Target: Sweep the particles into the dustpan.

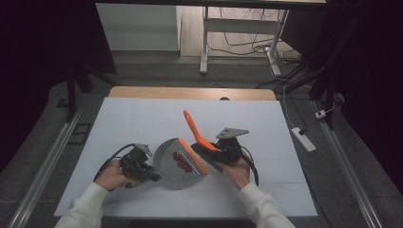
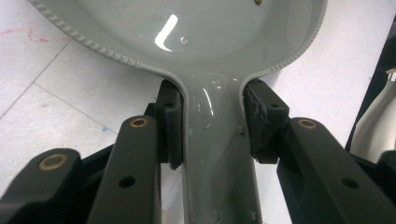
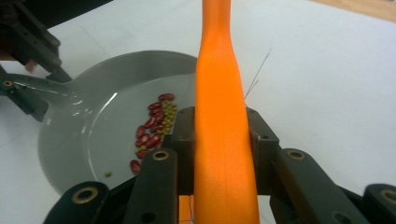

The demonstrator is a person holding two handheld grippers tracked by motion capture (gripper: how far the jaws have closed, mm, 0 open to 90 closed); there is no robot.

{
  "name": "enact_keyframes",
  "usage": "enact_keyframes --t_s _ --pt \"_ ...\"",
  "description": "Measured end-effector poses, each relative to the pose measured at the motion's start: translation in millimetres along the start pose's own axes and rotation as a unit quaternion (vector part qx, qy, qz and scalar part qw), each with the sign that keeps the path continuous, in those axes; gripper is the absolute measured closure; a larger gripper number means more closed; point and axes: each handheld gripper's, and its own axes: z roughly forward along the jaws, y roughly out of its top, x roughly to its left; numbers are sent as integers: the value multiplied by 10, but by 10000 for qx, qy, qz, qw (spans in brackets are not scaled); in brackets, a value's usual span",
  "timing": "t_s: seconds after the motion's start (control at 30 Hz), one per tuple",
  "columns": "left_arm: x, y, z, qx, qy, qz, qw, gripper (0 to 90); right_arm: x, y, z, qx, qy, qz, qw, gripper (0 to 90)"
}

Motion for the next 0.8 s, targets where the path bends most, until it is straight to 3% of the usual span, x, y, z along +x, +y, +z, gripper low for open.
enact_keyframes --t_s 0.4,0.8 --pt "-7 -23 -20 -163 56 23 9998 617 -31 18 -71 -54 -88 -206 9997 699" --pt "10 -105 -115 -520 267 -410 9975 617 -86 25 -206 -157 -213 -179 9995 700"
